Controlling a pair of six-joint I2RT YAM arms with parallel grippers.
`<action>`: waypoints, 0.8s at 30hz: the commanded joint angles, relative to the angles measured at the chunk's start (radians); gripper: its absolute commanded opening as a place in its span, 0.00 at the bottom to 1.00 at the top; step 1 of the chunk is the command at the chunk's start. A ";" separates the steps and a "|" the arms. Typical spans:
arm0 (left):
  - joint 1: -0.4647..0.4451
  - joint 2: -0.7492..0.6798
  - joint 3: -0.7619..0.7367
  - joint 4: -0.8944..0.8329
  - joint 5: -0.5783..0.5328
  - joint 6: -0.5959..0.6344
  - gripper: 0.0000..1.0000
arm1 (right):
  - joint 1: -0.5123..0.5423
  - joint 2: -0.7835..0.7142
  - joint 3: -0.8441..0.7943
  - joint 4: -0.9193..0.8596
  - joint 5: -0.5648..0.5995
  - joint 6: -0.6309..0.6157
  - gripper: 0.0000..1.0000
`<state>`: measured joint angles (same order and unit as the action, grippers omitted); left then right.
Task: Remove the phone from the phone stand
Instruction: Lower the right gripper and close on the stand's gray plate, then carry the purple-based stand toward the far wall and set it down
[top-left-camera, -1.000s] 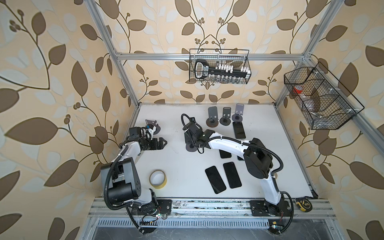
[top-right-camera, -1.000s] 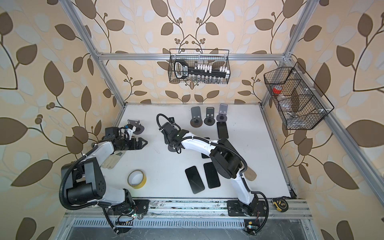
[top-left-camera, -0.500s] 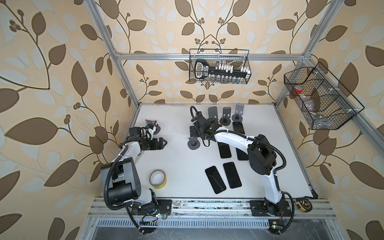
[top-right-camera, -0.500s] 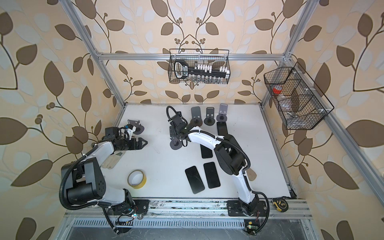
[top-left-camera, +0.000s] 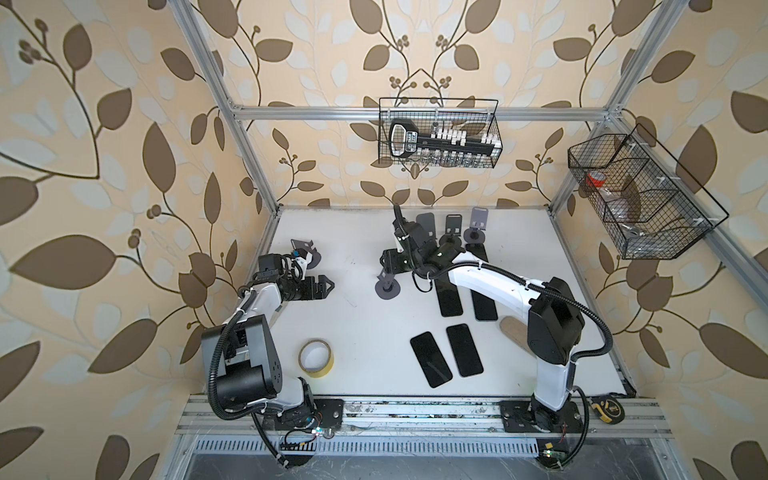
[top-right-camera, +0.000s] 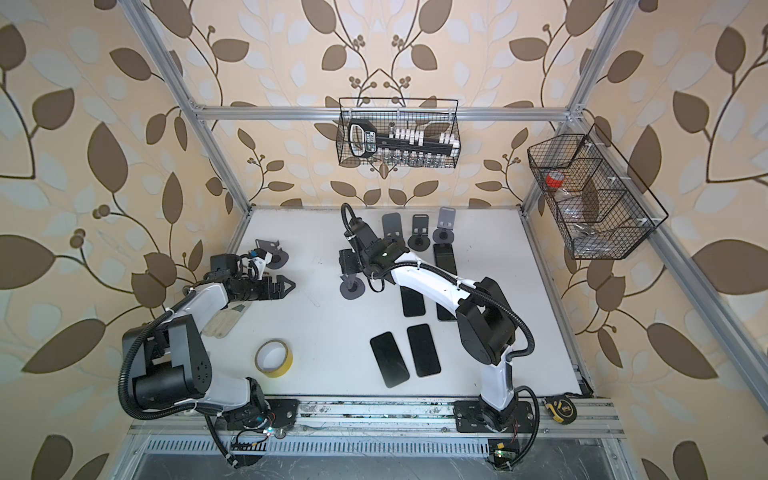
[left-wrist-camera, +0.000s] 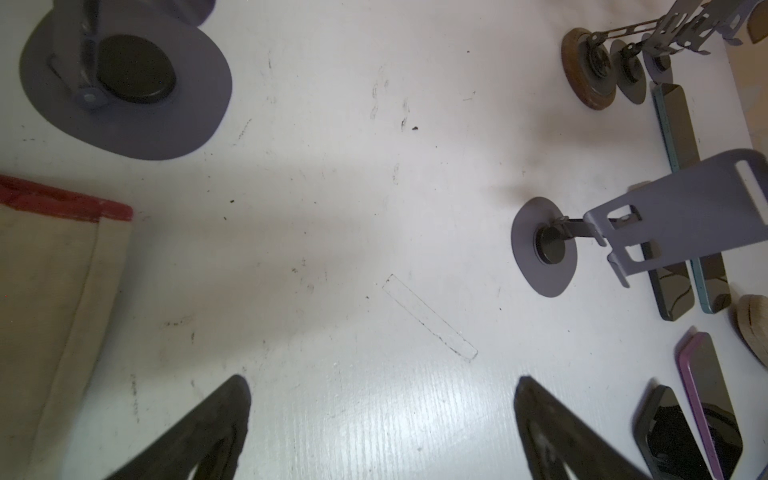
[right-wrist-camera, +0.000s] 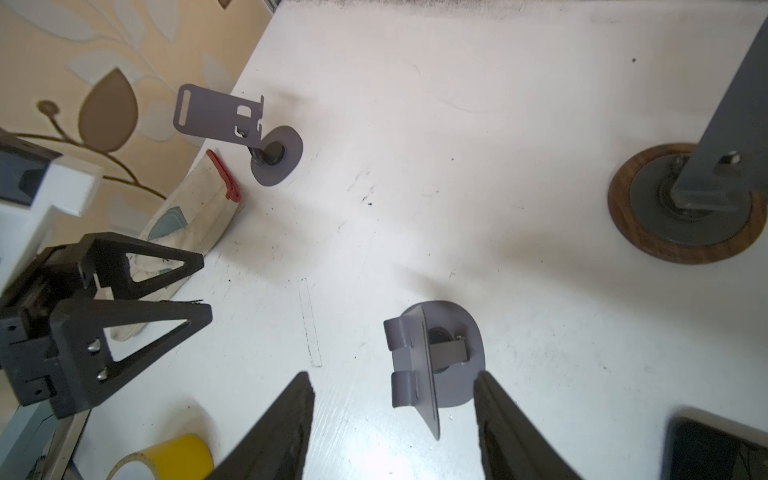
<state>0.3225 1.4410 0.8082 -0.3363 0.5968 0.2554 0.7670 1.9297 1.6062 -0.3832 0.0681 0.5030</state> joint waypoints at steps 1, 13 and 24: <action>0.012 -0.007 0.014 -0.006 0.034 0.012 0.99 | -0.014 0.029 -0.020 -0.037 -0.042 -0.018 0.62; 0.012 -0.007 0.017 -0.009 0.029 0.011 0.99 | -0.020 0.108 -0.003 -0.006 -0.102 -0.050 0.45; 0.012 0.025 0.020 -0.010 0.028 0.010 0.99 | -0.054 0.106 0.025 -0.008 -0.125 -0.086 0.09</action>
<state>0.3225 1.4681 0.8082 -0.3401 0.5999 0.2554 0.7280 2.0270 1.5993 -0.3958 -0.0452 0.4397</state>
